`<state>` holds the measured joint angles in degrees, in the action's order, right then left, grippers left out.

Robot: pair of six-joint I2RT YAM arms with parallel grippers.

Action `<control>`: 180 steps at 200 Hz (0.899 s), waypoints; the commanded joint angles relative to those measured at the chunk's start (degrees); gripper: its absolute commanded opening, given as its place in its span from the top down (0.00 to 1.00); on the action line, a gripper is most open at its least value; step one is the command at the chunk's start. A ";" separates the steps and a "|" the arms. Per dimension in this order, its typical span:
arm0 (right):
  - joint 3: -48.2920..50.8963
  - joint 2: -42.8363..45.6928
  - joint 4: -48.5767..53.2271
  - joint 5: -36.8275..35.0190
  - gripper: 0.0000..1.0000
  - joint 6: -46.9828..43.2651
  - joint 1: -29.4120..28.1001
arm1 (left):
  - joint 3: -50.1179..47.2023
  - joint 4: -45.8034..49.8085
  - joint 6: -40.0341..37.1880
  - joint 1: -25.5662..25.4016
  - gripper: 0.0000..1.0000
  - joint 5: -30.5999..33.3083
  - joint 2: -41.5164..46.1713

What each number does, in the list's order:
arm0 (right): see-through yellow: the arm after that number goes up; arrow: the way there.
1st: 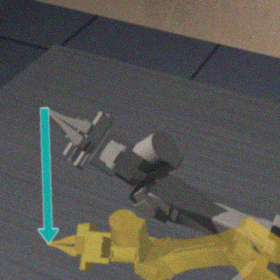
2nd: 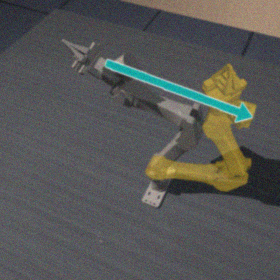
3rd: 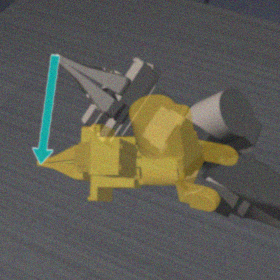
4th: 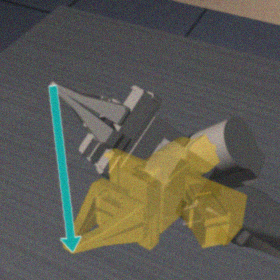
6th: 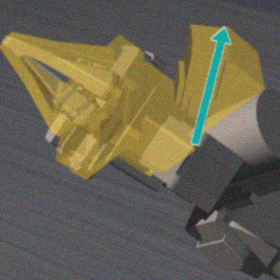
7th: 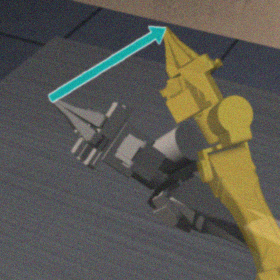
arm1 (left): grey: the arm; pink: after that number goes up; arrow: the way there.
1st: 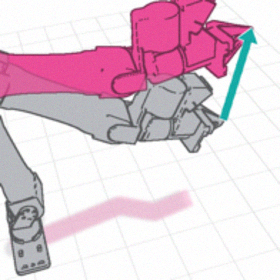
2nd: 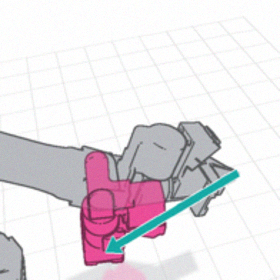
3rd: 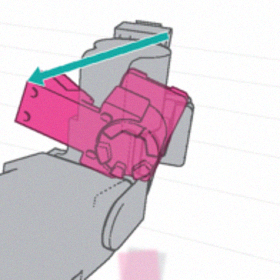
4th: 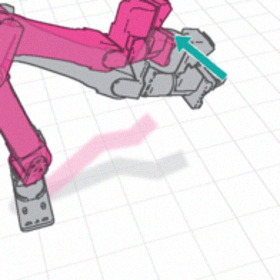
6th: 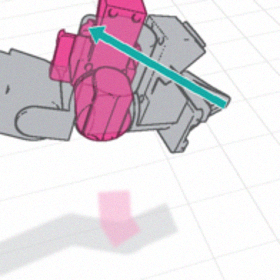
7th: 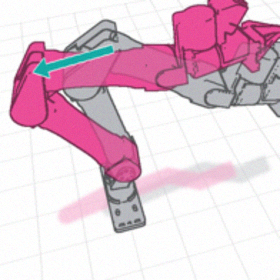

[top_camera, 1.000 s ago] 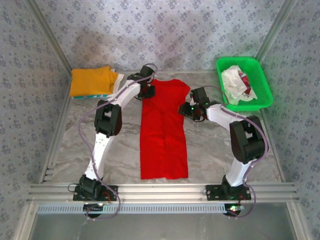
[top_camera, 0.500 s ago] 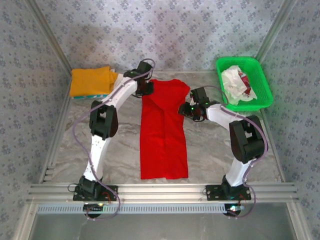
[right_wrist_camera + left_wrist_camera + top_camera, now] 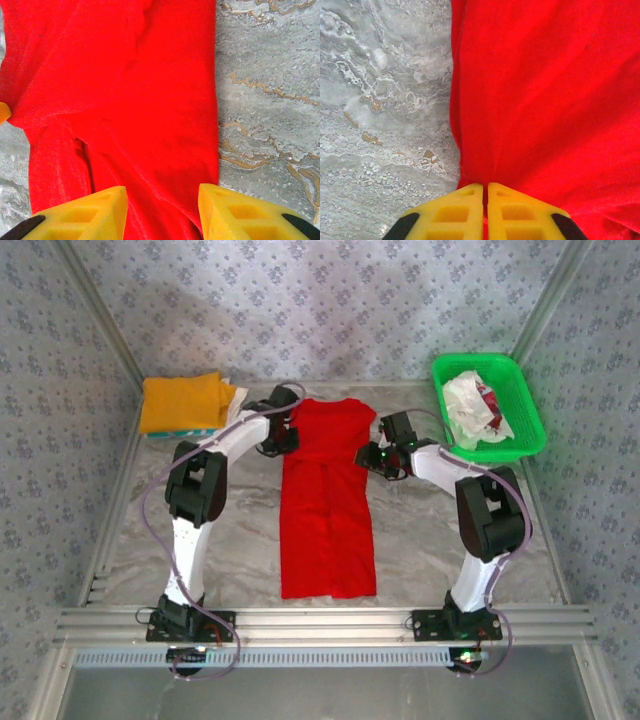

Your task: Fold and stack the t-shirts

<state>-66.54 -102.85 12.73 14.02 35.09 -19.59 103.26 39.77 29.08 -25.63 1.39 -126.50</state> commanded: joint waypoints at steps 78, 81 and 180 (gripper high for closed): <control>-11.42 -4.65 5.10 0.48 0.55 -0.97 2.71 | -7.16 -5.58 1.53 -1.00 0.79 4.53 12.24; -11.87 -4.91 5.24 0.44 0.55 -0.99 2.84 | -7.08 -5.62 1.39 -1.00 0.79 4.71 12.47; -25.20 -15.63 6.27 1.15 0.55 0.50 4.45 | 25.97 2.29 -9.48 3.11 0.44 -1.30 -10.61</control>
<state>-89.14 -117.67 17.63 14.41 35.09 -15.33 122.67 36.27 22.90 -23.55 2.57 -131.09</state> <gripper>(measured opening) 0.451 0.562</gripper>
